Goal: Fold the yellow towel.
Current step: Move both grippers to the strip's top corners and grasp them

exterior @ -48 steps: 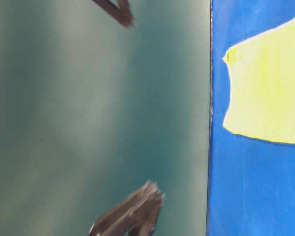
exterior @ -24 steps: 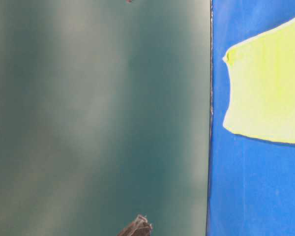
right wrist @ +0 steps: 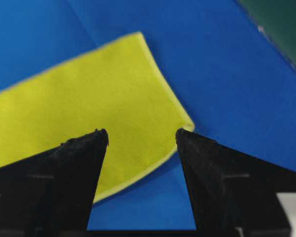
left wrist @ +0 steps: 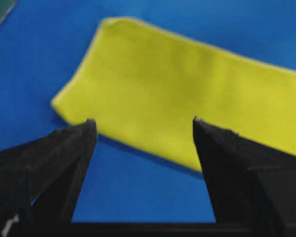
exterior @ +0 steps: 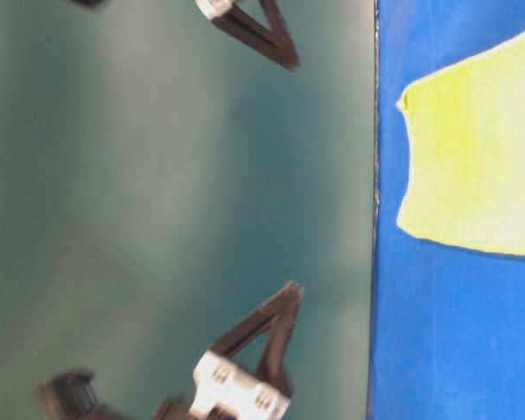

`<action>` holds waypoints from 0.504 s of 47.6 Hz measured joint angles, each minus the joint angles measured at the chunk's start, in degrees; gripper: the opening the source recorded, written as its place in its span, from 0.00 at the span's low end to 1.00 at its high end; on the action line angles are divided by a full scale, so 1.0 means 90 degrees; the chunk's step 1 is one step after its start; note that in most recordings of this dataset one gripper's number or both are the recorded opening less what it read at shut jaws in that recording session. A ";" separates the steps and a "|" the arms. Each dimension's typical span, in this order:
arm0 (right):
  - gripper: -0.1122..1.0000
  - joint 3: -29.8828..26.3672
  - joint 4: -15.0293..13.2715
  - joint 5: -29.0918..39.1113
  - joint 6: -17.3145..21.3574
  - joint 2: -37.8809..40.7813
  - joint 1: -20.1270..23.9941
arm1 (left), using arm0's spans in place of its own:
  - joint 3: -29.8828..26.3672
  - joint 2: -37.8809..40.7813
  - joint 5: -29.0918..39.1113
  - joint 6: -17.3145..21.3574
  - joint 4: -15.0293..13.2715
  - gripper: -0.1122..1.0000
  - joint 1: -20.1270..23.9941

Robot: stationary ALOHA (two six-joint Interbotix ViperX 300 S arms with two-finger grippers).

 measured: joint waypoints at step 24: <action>0.65 -0.0947 -0.0254 -0.0088 -0.0020 0.2461 -0.0527 | -0.1533 0.2822 -0.0430 -0.0020 0.0010 0.77 0.0889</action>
